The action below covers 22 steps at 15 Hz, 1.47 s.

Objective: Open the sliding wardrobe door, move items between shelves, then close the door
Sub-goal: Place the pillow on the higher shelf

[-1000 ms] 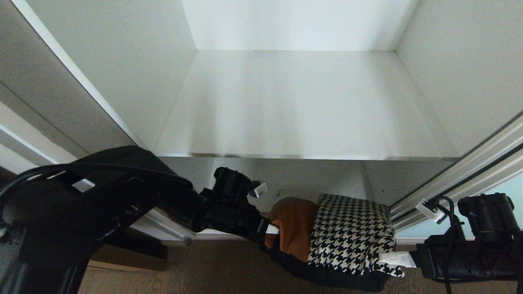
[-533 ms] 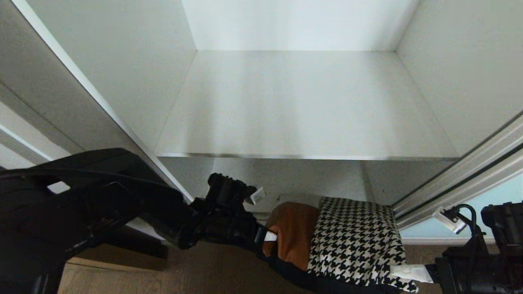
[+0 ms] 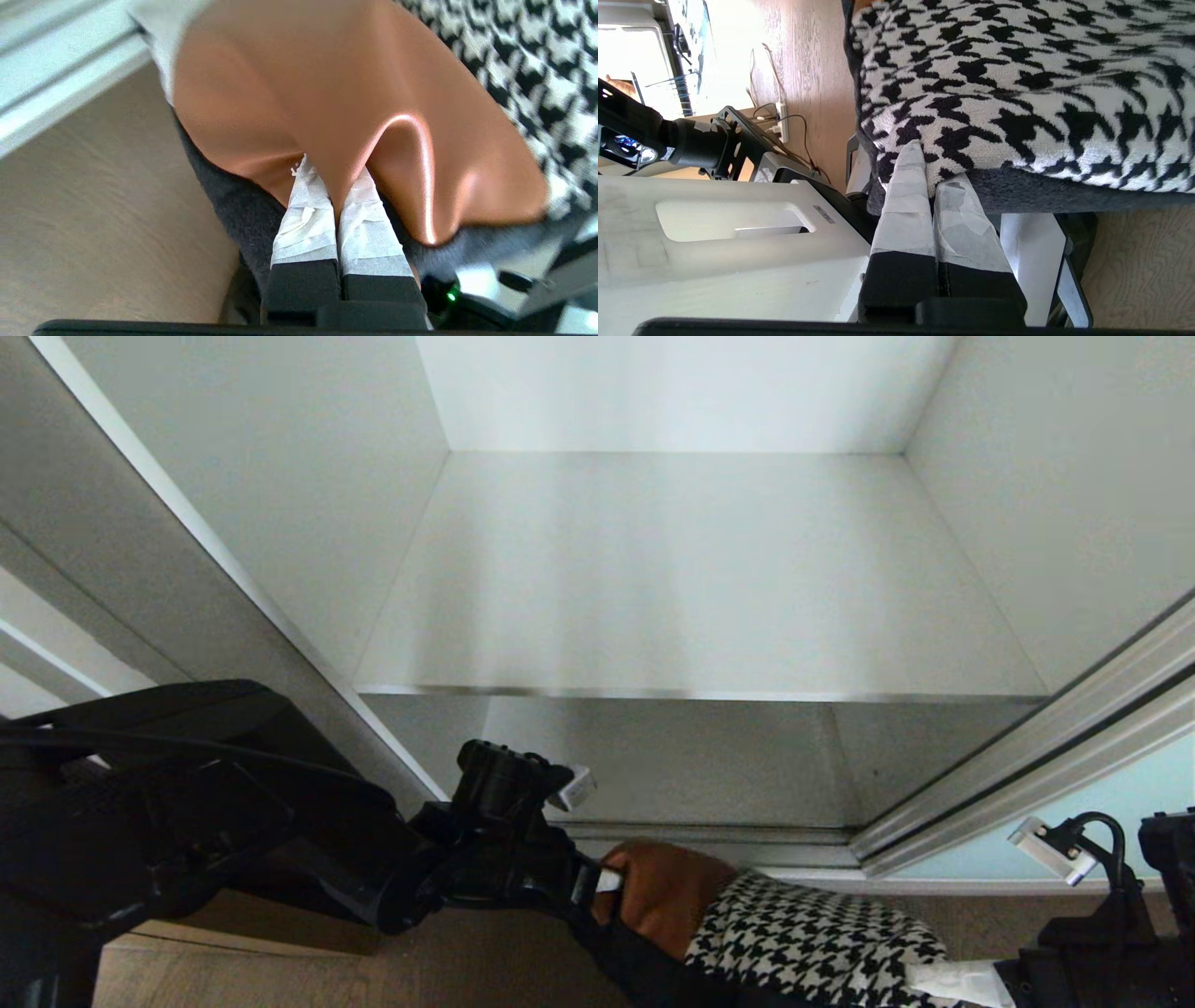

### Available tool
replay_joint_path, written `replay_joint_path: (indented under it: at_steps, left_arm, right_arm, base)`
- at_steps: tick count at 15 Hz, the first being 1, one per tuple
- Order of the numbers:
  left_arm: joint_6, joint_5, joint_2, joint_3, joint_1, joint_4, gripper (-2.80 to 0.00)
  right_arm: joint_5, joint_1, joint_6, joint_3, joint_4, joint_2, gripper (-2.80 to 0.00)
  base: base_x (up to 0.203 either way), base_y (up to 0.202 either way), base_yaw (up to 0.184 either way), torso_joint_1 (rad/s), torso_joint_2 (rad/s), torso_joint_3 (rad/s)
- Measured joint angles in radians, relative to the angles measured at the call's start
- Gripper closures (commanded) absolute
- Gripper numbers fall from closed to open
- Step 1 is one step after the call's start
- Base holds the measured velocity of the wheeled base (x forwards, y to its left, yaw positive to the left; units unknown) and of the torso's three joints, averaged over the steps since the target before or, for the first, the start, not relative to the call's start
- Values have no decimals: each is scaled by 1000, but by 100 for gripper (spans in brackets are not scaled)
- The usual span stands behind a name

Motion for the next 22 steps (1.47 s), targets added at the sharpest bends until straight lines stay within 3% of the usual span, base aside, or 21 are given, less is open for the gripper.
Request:
replay_joint_path:
  at_steps: [17, 20, 22]
  left_arm:
    - [0, 17, -1, -14, 3, -1, 0]
    - [-5, 83, 10, -16, 3, -37, 0]
    - [-48, 109, 19, -18, 2, -87, 0]
  right_arm:
    - [0, 0, -4, 4, -10, 14, 0]
    - [0, 0, -5, 4, -10, 16, 0]
    - [0, 0, -5, 4, -11, 15, 0]
  base:
    - [-190, 0, 0, 2, 2, 2]
    - [-163, 0, 0, 0, 3, 4]
    - [0, 0, 0, 0, 0, 0]
